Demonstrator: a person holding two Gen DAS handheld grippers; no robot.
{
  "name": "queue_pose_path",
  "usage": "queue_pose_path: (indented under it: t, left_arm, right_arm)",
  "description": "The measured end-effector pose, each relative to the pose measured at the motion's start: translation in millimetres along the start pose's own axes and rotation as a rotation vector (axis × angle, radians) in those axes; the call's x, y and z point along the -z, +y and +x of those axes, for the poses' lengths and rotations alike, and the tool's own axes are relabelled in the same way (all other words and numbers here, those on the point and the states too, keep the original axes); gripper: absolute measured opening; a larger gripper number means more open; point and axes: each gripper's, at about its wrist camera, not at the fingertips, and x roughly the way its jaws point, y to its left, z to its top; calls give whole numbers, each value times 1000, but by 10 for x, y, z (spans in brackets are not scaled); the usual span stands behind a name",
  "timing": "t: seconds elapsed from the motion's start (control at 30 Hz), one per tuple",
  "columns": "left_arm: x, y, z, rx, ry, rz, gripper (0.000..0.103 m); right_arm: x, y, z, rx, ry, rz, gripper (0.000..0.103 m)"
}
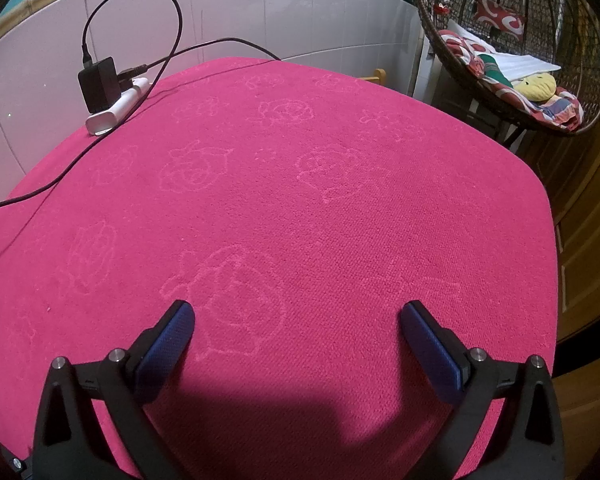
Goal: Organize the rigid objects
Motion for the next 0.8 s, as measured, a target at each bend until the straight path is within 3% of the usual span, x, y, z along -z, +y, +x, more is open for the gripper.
queue_pose_path:
  t: [0.1,0.13,0.43,0.53,0.8]
  left_arm:
    - [-6,-12,-3,-7,-1,6,103]
    - [4,-9,3,37,5,-27,103]
    - [-59,97,86,42,6,-35,103]
    - [-43,20,82,-3,9,0,103]
    - [-112,108,143,-1,14,-3,103]
  right_arm:
    - [0,-2,-5,0,0,0,103]
    - [4,-5,-4,-1,1,1,103]
    - [22,21,3,1,-3,1,103]
    - [63,-53,-27,-7,-6,8,103]
    - [25,-45,-12,-7,-5,3,103]
